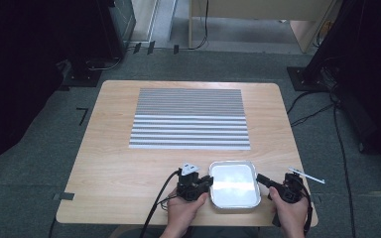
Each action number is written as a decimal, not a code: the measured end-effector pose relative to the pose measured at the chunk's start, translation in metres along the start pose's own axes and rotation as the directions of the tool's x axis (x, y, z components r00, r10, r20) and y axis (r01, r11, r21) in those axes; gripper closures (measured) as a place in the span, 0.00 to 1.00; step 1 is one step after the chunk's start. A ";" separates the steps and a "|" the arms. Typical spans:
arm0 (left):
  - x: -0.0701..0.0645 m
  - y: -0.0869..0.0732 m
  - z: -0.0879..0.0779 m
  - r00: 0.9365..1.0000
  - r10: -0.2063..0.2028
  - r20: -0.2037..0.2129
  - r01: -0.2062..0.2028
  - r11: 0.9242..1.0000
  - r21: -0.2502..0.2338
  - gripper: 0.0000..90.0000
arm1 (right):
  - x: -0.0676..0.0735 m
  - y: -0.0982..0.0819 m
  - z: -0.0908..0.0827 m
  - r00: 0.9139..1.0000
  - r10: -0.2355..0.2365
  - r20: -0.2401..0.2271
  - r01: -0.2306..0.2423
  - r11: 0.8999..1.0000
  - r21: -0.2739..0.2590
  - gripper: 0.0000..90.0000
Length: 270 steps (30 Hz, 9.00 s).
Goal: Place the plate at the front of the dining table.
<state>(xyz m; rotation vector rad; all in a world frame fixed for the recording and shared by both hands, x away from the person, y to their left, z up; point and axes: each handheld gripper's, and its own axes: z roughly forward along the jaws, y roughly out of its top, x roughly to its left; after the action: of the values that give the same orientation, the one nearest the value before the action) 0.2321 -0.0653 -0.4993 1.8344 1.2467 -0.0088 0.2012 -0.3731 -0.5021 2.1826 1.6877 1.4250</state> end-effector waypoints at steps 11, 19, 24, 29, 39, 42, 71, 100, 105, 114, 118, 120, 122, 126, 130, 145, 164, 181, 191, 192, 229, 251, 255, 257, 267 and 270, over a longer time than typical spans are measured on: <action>0.000 -0.001 0.000 1.000 -0.009 0.001 0.009 1.000 -0.003 0.89 | 0.018 -0.006 0.004 0.986 -0.110 0.126 0.112 0.994 -0.015 1.00; 0.007 0.003 -0.001 0.994 -0.089 0.063 0.088 0.996 0.020 0.86 | 0.011 -0.005 0.002 0.996 -0.038 0.081 0.040 0.999 -0.025 1.00; 0.012 0.004 -0.002 0.982 -0.151 0.114 0.148 0.988 0.035 0.83 | 0.010 -0.005 0.003 0.997 -0.027 0.072 0.028 0.999 -0.021 1.00; 0.018 0.005 -0.003 0.964 -0.206 0.170 0.199 0.978 0.057 0.80 | 0.009 -0.005 0.003 0.997 -0.025 0.071 0.026 0.999 -0.023 1.00; 0.022 0.004 -0.004 0.944 -0.252 0.215 0.241 0.968 0.076 0.78 | 0.006 -0.004 0.003 0.998 -0.015 0.060 0.016 1.000 -0.027 1.00; 0.021 0.004 -0.004 0.944 -0.252 0.215 0.241 0.968 0.076 0.78 | 0.006 -0.004 0.003 0.998 -0.012 0.060 0.014 0.999 -0.030 1.00; 0.027 0.011 -0.020 0.944 -0.249 0.218 0.251 0.968 0.015 0.78 | 0.017 -0.010 0.007 1.000 -0.003 0.019 0.004 0.997 -0.077 0.99; 0.003 0.001 -0.019 1.000 0.015 -0.025 -0.015 1.000 -0.007 0.84 | 0.033 -0.022 0.023 0.979 -0.131 0.157 0.127 0.991 0.034 0.97; -0.003 0.000 -0.020 0.996 0.049 -0.069 -0.050 0.999 -0.005 0.84 | 0.034 -0.023 0.023 0.982 -0.102 0.161 0.100 0.995 0.022 0.99; -0.004 -0.005 -0.016 0.995 0.016 -0.099 -0.017 1.000 -0.009 0.74 | 0.034 -0.025 0.023 0.985 -0.072 0.155 0.073 0.997 0.000 1.00; -0.007 -0.004 -0.017 0.994 0.022 -0.105 -0.022 1.000 0.000 0.82 | 0.035 -0.026 0.023 0.985 -0.075 0.153 0.077 0.997 -0.007 1.00; -0.006 -0.004 -0.017 0.994 0.017 -0.106 -0.017 1.000 0.002 0.83 | 0.035 -0.026 0.023 0.986 -0.071 0.149 0.073 0.997 -0.008 1.00; -0.004 -0.003 -0.019 0.995 -0.004 -0.104 0.004 1.000 -0.003 0.84 | 0.034 -0.026 0.022 0.991 -0.054 0.119 0.056 0.998 -0.016 1.00; -0.003 -0.001 -0.021 0.994 -0.011 -0.112 0.009 1.000 -0.021 0.87 | 0.039 -0.027 0.021 0.991 -0.063 0.115 0.067 0.997 -0.036 1.00; -0.001 0.002 -0.025 0.993 -0.012 -0.118 0.008 0.999 -0.040 0.89 | 0.046 -0.028 0.020 0.990 -0.082 0.115 0.090 0.994 -0.065 1.00; 0.014 0.015 -0.041 0.992 -0.040 -0.122 0.027 0.994 -0.106 0.96 | 0.081 -0.031 0.019 0.973 -0.179 0.147 0.202 0.966 -0.160 1.00; 0.044 0.037 -0.061 0.987 -0.061 -0.148 0.036 0.985 -0.168 0.98 | 0.115 -0.018 0.046 0.965 -0.230 0.129 0.251 0.951 -0.178 1.00; 0.080 0.072 -0.075 0.982 -0.101 -0.161 0.063 0.972 -0.228 0.98 | 0.154 0.021 0.084 0.949 -0.295 0.108 0.310 0.936 -0.169 1.00; 0.100 0.095 -0.071 0.978 -0.135 -0.161 0.093 0.964 -0.248 0.98 | 0.171 0.047 0.107 0.942 -0.313 0.123 0.330 0.931 -0.156 1.00; 0.100 0.095 -0.071 0.978 -0.135 -0.161 0.093 0.964 -0.248 0.98 | 0.171 0.047 0.107 0.942 -0.313 0.123 0.330 0.931 -0.156 1.00; 0.169 0.163 -0.011 0.941 -0.240 -0.239 0.195 0.961 -0.197 1.00 | 0.169 0.119 0.207 0.944 -0.295 0.151 0.306 0.950 -0.059 1.00; 0.187 0.184 0.046 0.912 -0.259 -0.319 0.246 0.966 -0.081 0.99 | 0.137 0.142 0.249 0.943 -0.256 0.212 0.250 0.967 0.056 0.99; 0.190 0.189 0.049 0.907 -0.243 -0.343 0.233 0.970 -0.070 0.99 | 0.133 0.140 0.261 0.945 -0.238 0.223 0.230 0.971 0.065 0.98; 0.191 0.192 0.052 0.905 -0.237 -0.353 0.228 0.971 -0.068 0.99 | 0.132 0.141 0.264 0.951 -0.219 0.220 0.209 0.976 0.068 0.98; 0.198 0.196 0.066 0.903 -0.214 -0.372 0.211 0.976 -0.050 0.96 | 0.125 0.144 0.276 0.951 -0.205 0.233 0.198 0.979 0.050 0.97; 0.197 0.197 0.068 0.903 -0.193 -0.383 0.187 0.981 -0.052 0.96 | 0.123 0.145 0.278 0.950 -0.218 0.224 0.215 0.976 0.039 0.97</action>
<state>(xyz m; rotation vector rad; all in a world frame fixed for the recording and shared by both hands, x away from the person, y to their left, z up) 0.5072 0.0171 -0.5005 1.7460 1.6936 0.2664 0.4932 -0.2045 -0.5100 2.0010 1.7905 1.0691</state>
